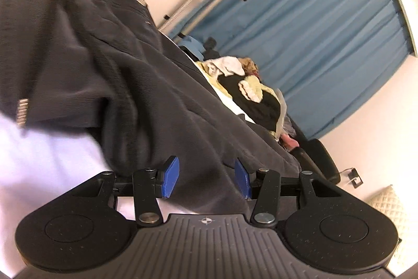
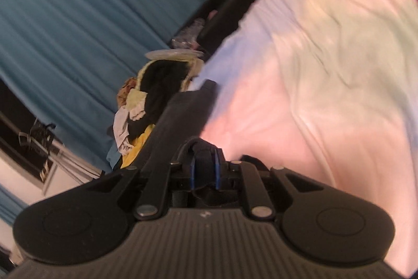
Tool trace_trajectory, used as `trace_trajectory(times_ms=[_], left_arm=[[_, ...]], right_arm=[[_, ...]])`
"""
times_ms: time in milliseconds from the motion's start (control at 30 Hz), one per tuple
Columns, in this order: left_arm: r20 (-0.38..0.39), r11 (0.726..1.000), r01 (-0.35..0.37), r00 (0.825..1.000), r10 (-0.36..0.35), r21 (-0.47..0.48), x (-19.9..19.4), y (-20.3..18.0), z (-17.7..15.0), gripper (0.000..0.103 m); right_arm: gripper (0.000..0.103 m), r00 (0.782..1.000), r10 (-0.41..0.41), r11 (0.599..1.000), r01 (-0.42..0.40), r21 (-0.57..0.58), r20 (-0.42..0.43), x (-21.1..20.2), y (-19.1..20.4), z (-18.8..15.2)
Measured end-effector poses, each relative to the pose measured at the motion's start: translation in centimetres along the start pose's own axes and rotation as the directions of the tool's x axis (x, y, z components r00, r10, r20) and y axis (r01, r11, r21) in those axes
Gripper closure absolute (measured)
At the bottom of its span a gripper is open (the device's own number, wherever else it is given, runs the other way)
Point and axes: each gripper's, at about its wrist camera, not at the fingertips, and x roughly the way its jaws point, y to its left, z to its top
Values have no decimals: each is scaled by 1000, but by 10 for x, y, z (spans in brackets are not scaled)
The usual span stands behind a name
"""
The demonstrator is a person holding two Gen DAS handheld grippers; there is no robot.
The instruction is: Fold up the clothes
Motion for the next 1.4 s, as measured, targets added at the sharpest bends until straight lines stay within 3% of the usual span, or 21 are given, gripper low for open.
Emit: trace_trajectory(times_ms=[100,200,333,367,467,567,733,833,900,967,1067,1133,1267,1300,1400], left_arm=[[-4,999,-18,1000,18,41,18,-10,4,51],[-61,993,-82,994,87,81,42,-13,5,56],[-75,989,-122,989,129,86,59,-5,4,98],[-66,989,-116,990,122,92,57,-4,4,100],[-21,993,-81,996,83,91,42,-7,9,101],[55,998,-37,998,34,60,15,-12,18,101],[226,999,50,973,-52,13,-43,-13,32,101],[263,997,80,961,-80,10,-53,-16,40,101],[277,996,93,957,-89,-2,-51,-17,45,101],[277,996,89,957,-83,-10,-39,-19,50,101],[231,998,49,971,-59,50,-10,-30,47,101],[194,994,21,980,-41,105,10,-38,42,101],[115,976,-47,993,22,212,50,-44,23,99],[109,971,-61,993,37,231,57,-44,18,99],[97,954,-99,992,74,284,75,-43,12,98]], right_arm=[[88,1000,3,996,-1,-86,23,-5,9,-2],[88,999,10,987,-3,-163,42,-13,13,-3],[88,998,23,967,-6,-255,64,-28,20,-6],[88,997,26,963,-7,-270,66,-33,20,-7],[89,998,32,955,-14,-296,58,-45,23,-4],[89,996,59,919,-26,-394,73,-68,33,-1],[90,980,174,846,-97,-524,99,-130,47,9],[90,957,248,799,-114,-591,150,-164,56,26],[90,947,275,800,-129,-585,167,-167,60,46],[89,956,245,813,-111,-572,162,-151,63,67],[89,987,126,844,-54,-534,99,-83,56,88],[89,998,24,844,7,-536,50,-26,42,88],[89,988,-129,893,80,-443,-83,79,-10,71],[88,986,-134,905,82,-418,-98,97,-21,65],[78,985,-154,880,99,-465,-81,128,-35,44]])
